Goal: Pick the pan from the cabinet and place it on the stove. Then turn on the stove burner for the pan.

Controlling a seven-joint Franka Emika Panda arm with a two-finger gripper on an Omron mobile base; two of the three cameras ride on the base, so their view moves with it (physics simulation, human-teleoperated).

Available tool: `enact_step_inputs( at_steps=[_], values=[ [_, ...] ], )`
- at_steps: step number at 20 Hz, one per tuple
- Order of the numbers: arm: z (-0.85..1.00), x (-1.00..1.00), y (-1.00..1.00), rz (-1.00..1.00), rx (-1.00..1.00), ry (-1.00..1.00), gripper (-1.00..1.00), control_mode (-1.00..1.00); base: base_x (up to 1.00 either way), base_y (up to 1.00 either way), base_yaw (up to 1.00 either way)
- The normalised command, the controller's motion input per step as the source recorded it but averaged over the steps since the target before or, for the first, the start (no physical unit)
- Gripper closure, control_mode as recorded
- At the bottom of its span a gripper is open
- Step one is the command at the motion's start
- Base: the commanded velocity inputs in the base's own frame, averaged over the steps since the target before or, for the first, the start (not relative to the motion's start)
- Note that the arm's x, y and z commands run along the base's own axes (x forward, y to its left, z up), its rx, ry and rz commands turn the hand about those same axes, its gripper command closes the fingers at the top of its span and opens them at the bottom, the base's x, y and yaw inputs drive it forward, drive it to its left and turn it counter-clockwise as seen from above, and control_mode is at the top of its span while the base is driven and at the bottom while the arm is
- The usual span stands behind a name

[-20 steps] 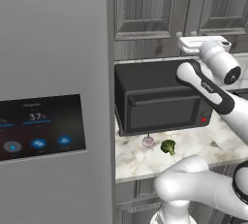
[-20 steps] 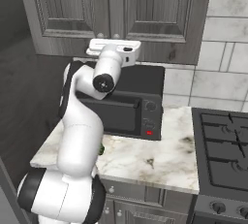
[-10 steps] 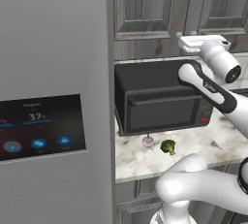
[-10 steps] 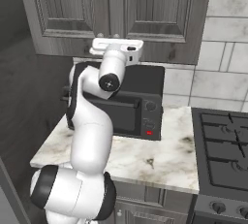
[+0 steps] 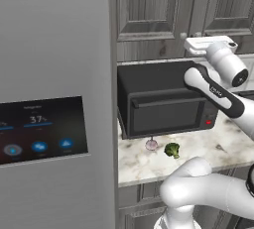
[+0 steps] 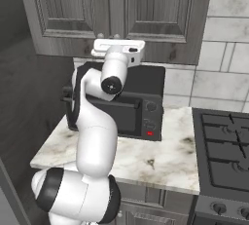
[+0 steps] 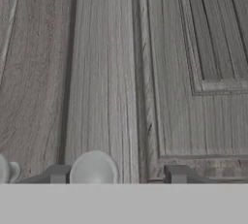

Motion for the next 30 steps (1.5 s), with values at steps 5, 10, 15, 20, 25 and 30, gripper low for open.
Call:
enact_step_inputs(
  at_steps=[5, 10, 15, 20, 25, 30],
  values=[
    [0.03, 0.00, 0.04, 0.00, -0.05, -0.01, 1.00, -1.00, 0.00, 0.00, 0.00],
    [0.07, -0.01, -0.01, 0.00, -0.01, 0.00, 1.00, -1.00, 0.00, 0.00, 0.00],
    [0.11, -0.24, -0.15, 0.02, 0.03, 0.04, 1.00, -1.00, 0.00, 0.00, 0.00],
    [0.42, -0.65, -0.27, 0.03, 0.00, 0.02, 1.00, -1.00, 0.00, 0.00, 0.00],
    [0.59, -0.80, -0.40, 0.03, 0.00, 0.00, 1.00, -1.00, 0.00, 0.00, 0.00],
    [0.64, -0.86, -0.47, 0.02, 0.00, 0.00, 1.00, -1.00, 0.00, 0.00, 0.00]
  ],
)
